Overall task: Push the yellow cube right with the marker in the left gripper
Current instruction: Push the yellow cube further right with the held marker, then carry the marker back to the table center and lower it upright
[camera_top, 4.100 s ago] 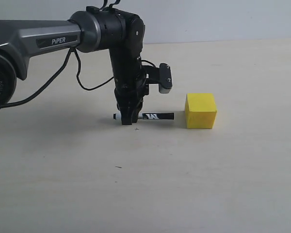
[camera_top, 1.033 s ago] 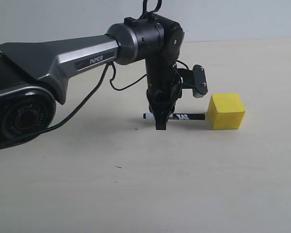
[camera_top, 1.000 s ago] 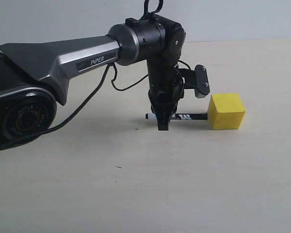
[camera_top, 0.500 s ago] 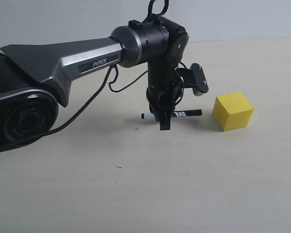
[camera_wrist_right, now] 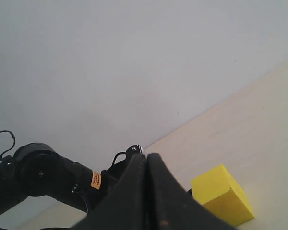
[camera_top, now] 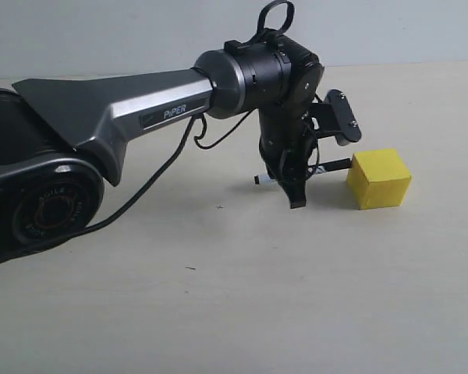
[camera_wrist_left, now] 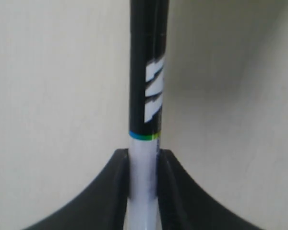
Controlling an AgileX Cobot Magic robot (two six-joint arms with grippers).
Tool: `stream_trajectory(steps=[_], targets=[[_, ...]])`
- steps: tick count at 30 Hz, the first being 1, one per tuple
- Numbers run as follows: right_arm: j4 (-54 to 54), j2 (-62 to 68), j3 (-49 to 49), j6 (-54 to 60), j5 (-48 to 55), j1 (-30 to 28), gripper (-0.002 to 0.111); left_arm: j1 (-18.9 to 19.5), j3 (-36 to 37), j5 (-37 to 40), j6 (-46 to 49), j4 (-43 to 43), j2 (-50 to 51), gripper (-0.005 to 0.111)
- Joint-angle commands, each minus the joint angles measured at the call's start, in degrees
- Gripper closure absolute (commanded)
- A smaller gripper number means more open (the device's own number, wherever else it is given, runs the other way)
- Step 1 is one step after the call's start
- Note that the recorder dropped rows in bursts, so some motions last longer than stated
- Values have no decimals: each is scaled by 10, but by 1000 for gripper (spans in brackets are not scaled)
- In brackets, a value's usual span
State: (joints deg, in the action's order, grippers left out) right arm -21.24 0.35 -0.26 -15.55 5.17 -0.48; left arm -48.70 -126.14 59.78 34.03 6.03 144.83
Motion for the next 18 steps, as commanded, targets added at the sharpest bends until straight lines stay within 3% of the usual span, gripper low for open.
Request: stream_trajectory(steps=[1, 9, 18], targets=[[2, -4, 3, 5, -2, -3, 108, -6, 1, -24, -6, -5, -3, 107], [2, -4, 3, 5, -2, -3, 108, 30, 1, 9, -53, 28, -10, 107], [2, -4, 3, 5, -2, -3, 108, 88, 1, 74, -229, 38, -56, 107]])
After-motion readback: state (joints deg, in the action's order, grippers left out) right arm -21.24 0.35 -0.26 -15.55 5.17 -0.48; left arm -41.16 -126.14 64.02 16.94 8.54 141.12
